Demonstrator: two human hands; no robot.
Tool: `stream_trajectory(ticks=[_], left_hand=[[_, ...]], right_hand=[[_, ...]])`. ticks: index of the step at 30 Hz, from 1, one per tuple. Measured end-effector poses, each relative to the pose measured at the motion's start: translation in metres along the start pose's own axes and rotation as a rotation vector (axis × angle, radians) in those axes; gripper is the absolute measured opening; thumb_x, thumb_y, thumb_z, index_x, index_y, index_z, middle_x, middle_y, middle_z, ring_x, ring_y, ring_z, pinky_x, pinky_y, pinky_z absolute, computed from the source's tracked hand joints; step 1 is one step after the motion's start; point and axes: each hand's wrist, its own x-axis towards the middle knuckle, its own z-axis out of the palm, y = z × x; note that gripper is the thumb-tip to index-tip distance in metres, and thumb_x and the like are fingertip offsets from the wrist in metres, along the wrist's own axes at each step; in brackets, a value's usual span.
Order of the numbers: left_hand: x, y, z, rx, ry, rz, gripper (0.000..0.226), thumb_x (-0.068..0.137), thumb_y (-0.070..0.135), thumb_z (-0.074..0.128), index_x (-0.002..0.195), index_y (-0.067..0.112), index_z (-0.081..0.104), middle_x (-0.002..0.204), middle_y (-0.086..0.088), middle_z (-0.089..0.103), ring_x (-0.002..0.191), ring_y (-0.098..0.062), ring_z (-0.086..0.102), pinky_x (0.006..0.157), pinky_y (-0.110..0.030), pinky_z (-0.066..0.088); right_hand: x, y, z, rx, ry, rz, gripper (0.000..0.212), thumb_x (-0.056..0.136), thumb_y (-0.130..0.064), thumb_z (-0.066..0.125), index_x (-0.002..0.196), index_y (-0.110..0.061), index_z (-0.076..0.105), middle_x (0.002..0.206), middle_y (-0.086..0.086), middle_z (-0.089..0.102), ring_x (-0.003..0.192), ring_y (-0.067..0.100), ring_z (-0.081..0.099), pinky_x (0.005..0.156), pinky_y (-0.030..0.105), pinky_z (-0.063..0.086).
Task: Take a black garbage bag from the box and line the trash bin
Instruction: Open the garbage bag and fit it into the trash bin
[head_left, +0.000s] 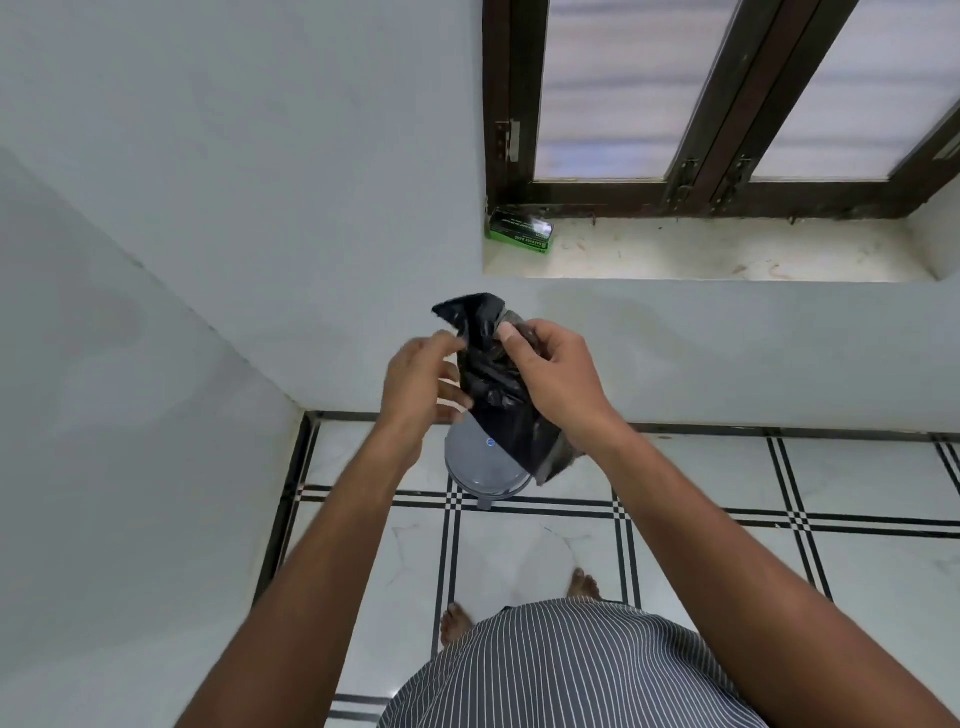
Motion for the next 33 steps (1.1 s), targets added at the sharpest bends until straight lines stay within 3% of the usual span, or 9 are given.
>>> stream_trajectory(ticks=[4,9,11,15,18,20,23,29,33], left_hand=[[0.004,-0.005,-0.001,0.016,-0.115,-0.038,0.039,0.097,0.034,0.082,0.111,-0.001,0.075,0.104,-0.011,0.084,0.101,-0.029,0.082,0.084,-0.043,0.069],[0.016,-0.005,-0.021,-0.701,-0.029,-0.239,0.018,0.108,0.009,0.055,0.109,0.003,0.072,0.104,-0.015,0.079,0.096,-0.028,0.079,0.08,-0.04,0.069],[0.017,-0.004,-0.027,-0.757,0.004,-0.228,0.022,0.109,0.008,0.05,0.109,0.003,0.072,0.1,-0.013,0.079,0.094,-0.026,0.078,0.08,-0.039,0.069],[0.011,0.001,-0.022,-0.362,0.015,-0.079,0.024,0.106,0.012,0.056,0.114,0.009,0.078,0.096,-0.004,0.08,0.092,-0.023,0.074,0.078,-0.038,0.065],[-0.001,0.01,-0.012,-0.09,-0.083,0.004,0.023,0.105,0.015,0.059,0.113,0.012,0.08,0.097,-0.005,0.083,0.09,-0.021,0.077,0.074,-0.036,0.061],[-0.008,0.016,-0.005,-0.069,-0.15,0.025,0.024,0.104,0.015,0.059,0.114,0.013,0.081,0.103,-0.008,0.083,0.093,-0.02,0.079,0.077,-0.034,0.062],[-0.008,0.019,-0.006,-0.044,-0.118,0.073,0.018,0.097,0.018,0.075,0.114,0.015,0.081,0.105,-0.006,0.083,0.097,-0.021,0.078,0.086,-0.033,0.062],[0.001,0.002,-0.037,0.848,-0.014,0.282,0.023,0.086,0.013,0.079,0.107,0.023,0.076,0.1,0.008,0.074,0.096,-0.019,0.069,0.077,-0.03,0.047],[0.008,-0.006,-0.064,0.737,0.182,0.148,0.015,0.09,0.021,0.078,0.084,0.008,0.08,0.079,-0.008,0.08,0.08,-0.029,0.079,0.075,-0.041,0.065]], right_hand=[[-0.004,-0.009,0.001,0.351,-0.052,0.174,0.028,0.116,-0.032,0.058,0.11,-0.007,0.07,0.094,0.007,0.082,0.084,0.018,0.082,0.078,0.037,0.068],[0.002,0.0,-0.013,0.475,0.139,0.432,0.024,0.118,-0.029,0.051,0.113,-0.011,0.065,0.115,0.013,0.08,0.087,0.021,0.083,0.083,0.041,0.07],[0.0,0.005,-0.017,0.366,0.152,0.489,0.018,0.115,-0.018,0.053,0.13,-0.013,0.059,0.127,0.012,0.074,0.097,0.02,0.077,0.096,0.046,0.067],[-0.018,-0.01,-0.015,-0.125,0.204,-0.092,0.067,0.1,-0.028,0.071,0.159,-0.023,0.04,0.158,-0.007,0.048,0.139,0.015,0.052,0.117,0.032,0.045],[-0.015,-0.027,-0.011,-0.445,-0.03,-0.473,0.08,0.098,-0.047,0.076,0.166,-0.03,0.038,0.163,-0.009,0.048,0.152,0.015,0.039,0.126,0.033,0.03],[-0.002,-0.031,-0.011,-0.603,-0.182,-0.376,0.067,0.1,-0.053,0.074,0.159,-0.033,0.049,0.149,-0.004,0.064,0.142,0.018,0.053,0.118,0.037,0.038],[0.015,-0.026,-0.017,-0.62,-0.194,-0.294,0.012,0.105,-0.038,0.07,0.109,-0.029,0.077,0.096,-0.008,0.076,0.1,0.021,0.073,0.081,0.034,0.052],[0.028,-0.026,-0.031,0.133,-0.104,0.192,0.02,0.111,-0.007,0.056,0.102,-0.011,0.073,0.094,0.013,0.077,0.081,0.021,0.076,0.069,0.035,0.066],[0.034,-0.025,-0.058,0.587,0.024,0.514,0.015,0.105,-0.019,0.057,0.098,-0.013,0.068,0.088,0.008,0.075,0.079,0.025,0.073,0.068,0.036,0.06]])
